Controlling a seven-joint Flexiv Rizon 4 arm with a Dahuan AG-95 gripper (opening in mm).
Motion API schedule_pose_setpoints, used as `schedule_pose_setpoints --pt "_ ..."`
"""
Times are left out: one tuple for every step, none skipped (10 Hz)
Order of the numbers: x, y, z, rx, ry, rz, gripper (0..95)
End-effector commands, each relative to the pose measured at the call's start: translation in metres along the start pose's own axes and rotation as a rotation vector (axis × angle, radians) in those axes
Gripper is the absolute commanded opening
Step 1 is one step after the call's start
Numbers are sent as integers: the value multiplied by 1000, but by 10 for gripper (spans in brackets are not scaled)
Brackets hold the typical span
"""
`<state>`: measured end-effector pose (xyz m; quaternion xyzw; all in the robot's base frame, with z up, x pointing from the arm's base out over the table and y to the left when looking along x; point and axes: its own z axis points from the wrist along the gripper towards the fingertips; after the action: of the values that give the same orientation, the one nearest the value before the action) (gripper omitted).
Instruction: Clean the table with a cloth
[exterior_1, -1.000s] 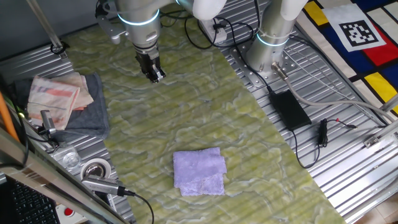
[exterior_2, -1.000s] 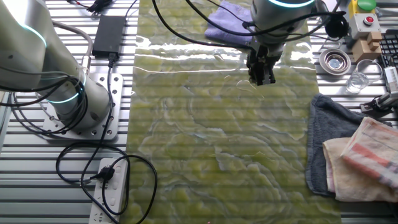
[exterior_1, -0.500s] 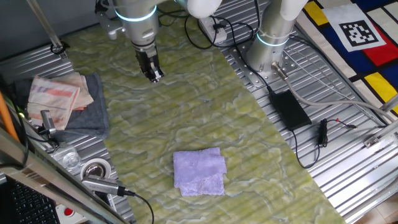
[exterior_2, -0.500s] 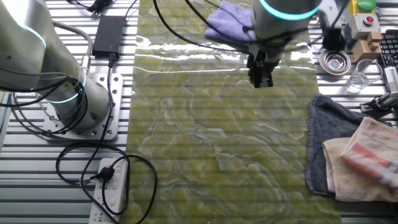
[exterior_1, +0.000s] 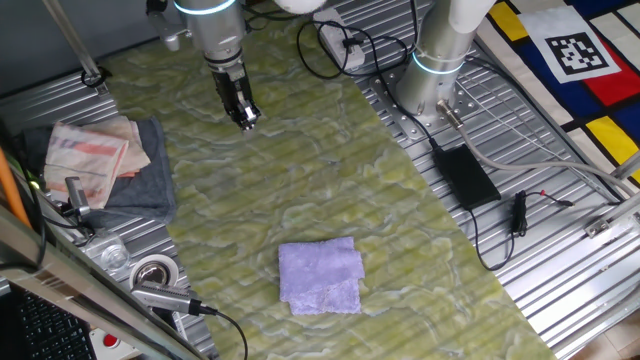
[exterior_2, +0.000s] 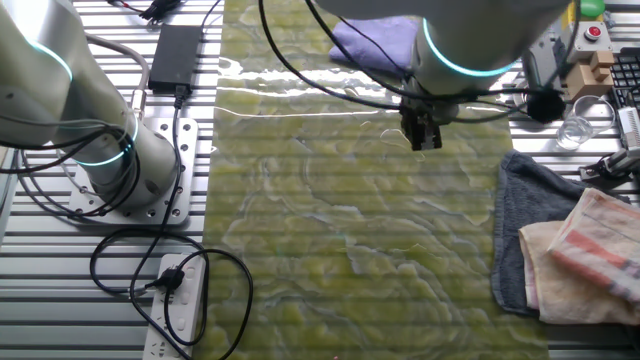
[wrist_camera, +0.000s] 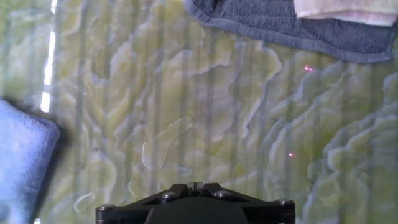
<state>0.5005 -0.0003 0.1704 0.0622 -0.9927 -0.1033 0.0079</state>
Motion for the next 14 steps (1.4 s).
schedule_pose_setpoints --pt "0 0 0 8 22 -9 0" --pt "0 0 0 13 23 -7 0" --pt "0 0 0 24 24 -8 0" --pt "2 13 6 37 19 -12 0" --pt "3 42 20 55 0 15 0" --pt "2 63 30 64 -8 52 0" --pt "0 89 41 67 -14 105 0" --pt "-1 109 50 71 -21 145 0" --pt "0 127 58 73 -29 178 0" --pt "0 134 61 70 -27 190 0" --pt "0 134 61 71 -19 154 0" --pt "0 134 61 69 19 55 0" --pt "0 134 61 66 51 -27 0" --pt "0 134 61 69 68 -87 0"
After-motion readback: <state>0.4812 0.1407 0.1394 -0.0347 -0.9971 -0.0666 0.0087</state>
